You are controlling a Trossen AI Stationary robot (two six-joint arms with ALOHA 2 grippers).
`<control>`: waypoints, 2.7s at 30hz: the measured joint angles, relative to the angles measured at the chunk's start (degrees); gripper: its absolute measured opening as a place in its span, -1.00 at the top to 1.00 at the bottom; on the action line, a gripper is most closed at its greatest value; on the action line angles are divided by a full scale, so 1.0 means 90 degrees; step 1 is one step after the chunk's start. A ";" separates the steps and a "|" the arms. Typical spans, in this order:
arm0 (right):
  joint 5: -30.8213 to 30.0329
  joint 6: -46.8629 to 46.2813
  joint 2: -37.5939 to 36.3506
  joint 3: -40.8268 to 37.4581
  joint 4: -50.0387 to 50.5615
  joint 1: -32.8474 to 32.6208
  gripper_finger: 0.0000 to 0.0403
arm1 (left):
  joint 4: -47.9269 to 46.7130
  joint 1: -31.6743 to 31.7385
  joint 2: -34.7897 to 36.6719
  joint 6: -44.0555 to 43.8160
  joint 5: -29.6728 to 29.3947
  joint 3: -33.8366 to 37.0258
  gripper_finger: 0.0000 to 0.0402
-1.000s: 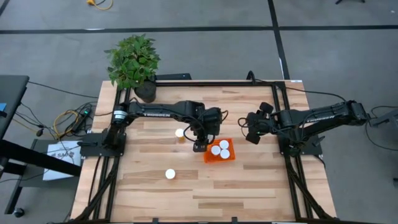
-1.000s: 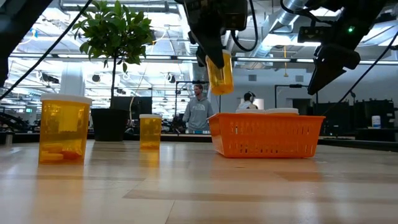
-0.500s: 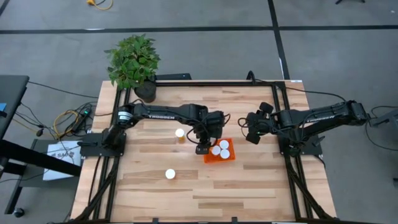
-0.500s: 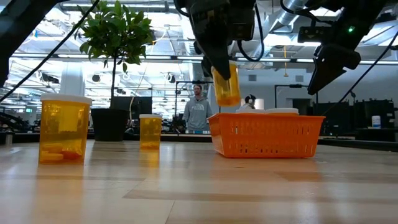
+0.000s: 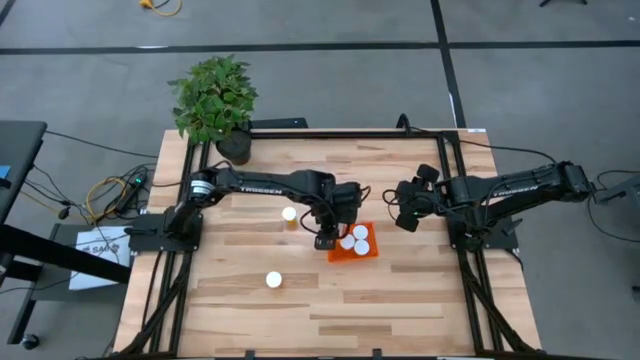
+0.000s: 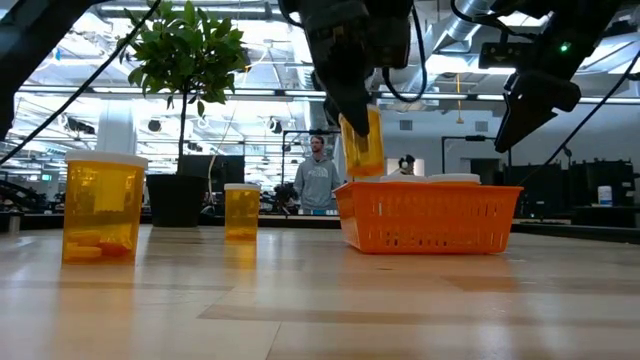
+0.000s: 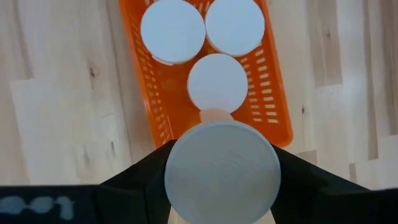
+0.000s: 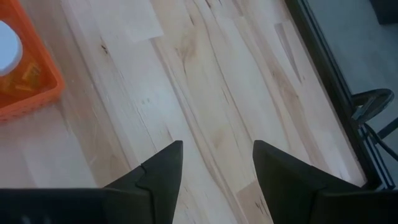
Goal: Pick and place pill bottles into a basket
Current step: Put the orange pill bottle into the orange bin
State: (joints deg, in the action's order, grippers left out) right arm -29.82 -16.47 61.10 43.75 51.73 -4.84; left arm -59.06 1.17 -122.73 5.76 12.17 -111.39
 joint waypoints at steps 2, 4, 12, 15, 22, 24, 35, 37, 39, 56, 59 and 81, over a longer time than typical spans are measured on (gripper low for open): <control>0.0000 0.0000 0.0000 0.0000 -0.0006 0.0000 0.06 | -0.0061 0.0005 -0.0059 -0.0007 0.0169 0.0010 0.03; 0.0000 0.0000 0.0000 0.0000 -0.0008 0.0000 0.06 | 0.0021 0.0003 -0.0151 -0.0012 0.0281 0.0003 0.03; 0.0005 0.0000 0.0000 0.0000 -0.0008 0.0000 0.06 | 0.0095 0.0003 -0.0246 0.0035 0.0453 0.0007 0.03; 0.0005 0.0000 0.0000 0.0000 -0.0007 0.0000 0.06 | 0.0188 0.0007 -0.0244 0.0137 0.0422 0.0007 0.03; 0.0005 0.0000 0.0000 0.0000 -0.0005 0.0000 0.06 | 0.0201 0.0007 -0.0244 0.0227 0.0343 0.0007 0.00; 0.0005 0.0000 0.0000 0.0000 -0.0005 -0.0001 0.06 | 0.0201 0.0007 -0.0244 0.0288 0.0234 0.0007 -0.02; 0.0006 0.0002 0.0000 0.0000 -0.0003 0.0000 0.06 | 0.0269 0.0079 -0.0242 0.0916 0.0048 0.0007 -0.02; 0.0005 0.0009 0.0000 0.0000 -0.0005 0.0000 0.06 | 0.0318 0.0113 -0.0242 0.1064 0.0064 0.0007 -0.03; 0.0005 0.0042 0.0000 0.0000 -0.0009 0.0000 0.06 | 0.0322 0.0148 -0.0242 0.1237 0.0068 0.0007 -0.03; 0.0005 0.0281 0.0000 0.0000 -0.0095 0.0000 0.06 | 0.0219 0.0153 -0.0242 0.2582 -0.0073 0.0007 -0.03; 0.0005 0.0331 0.0000 0.0000 -0.0117 0.0000 0.06 | 0.0207 0.0090 -0.0242 0.2831 -0.0105 0.0007 -0.03; 0.0005 0.0335 0.0000 0.0000 -0.0117 0.0000 0.06 | 0.0345 -0.0336 -0.0540 0.2599 -0.0764 0.0007 -0.03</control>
State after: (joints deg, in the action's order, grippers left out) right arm -29.78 -13.45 61.10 43.75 50.68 -4.84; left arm -55.96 -1.86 -127.59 29.15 5.29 -111.33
